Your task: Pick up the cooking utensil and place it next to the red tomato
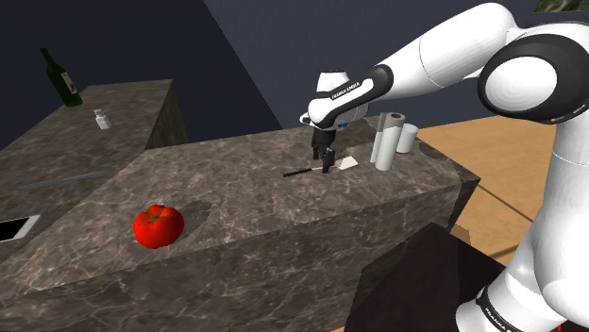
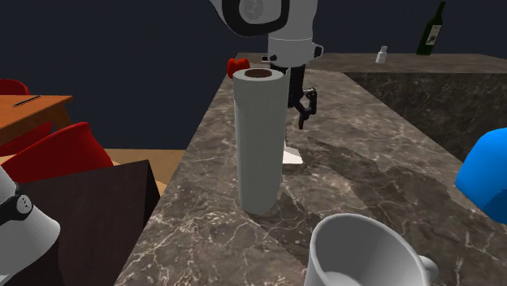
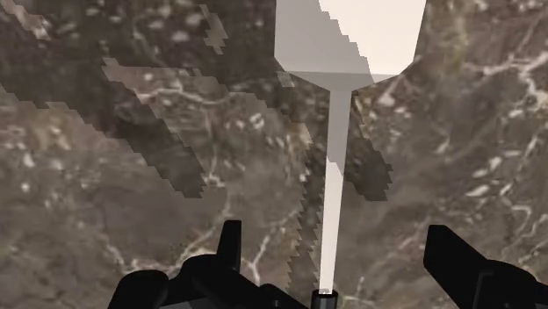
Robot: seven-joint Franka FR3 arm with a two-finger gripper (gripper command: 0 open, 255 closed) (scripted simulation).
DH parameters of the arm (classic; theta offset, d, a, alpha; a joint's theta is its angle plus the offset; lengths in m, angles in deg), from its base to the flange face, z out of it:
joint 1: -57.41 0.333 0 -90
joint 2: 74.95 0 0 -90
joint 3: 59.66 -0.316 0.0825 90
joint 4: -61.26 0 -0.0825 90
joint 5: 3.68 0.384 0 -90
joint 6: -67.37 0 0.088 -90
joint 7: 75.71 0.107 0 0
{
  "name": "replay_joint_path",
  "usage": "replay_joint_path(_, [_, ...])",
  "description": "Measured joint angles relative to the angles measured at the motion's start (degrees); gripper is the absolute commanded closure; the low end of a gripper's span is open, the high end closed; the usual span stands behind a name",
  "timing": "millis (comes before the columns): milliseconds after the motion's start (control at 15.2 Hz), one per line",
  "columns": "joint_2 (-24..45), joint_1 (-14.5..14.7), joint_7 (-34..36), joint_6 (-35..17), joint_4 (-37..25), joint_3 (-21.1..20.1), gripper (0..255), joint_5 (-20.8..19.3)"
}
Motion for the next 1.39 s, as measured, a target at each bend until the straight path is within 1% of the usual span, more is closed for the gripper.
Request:
replay_joint_path(198, [0.02, 0.0, -0.02, -0.08, 0.05, -0.01, 0, 0.02])
replay_joint_path(264, [0.02, 0.0, -0.02, -0.08, 0.05, -0.01, 255, 0.02])
replay_joint_path(924, [0.03, 0.0, -0.02, -0.09, 0.05, -0.01, 255, 0.02])
replay_joint_path(1386, [-2.26, 0.23, 0.83, 3.8, -1.7, 0.34, 255, -0.98])
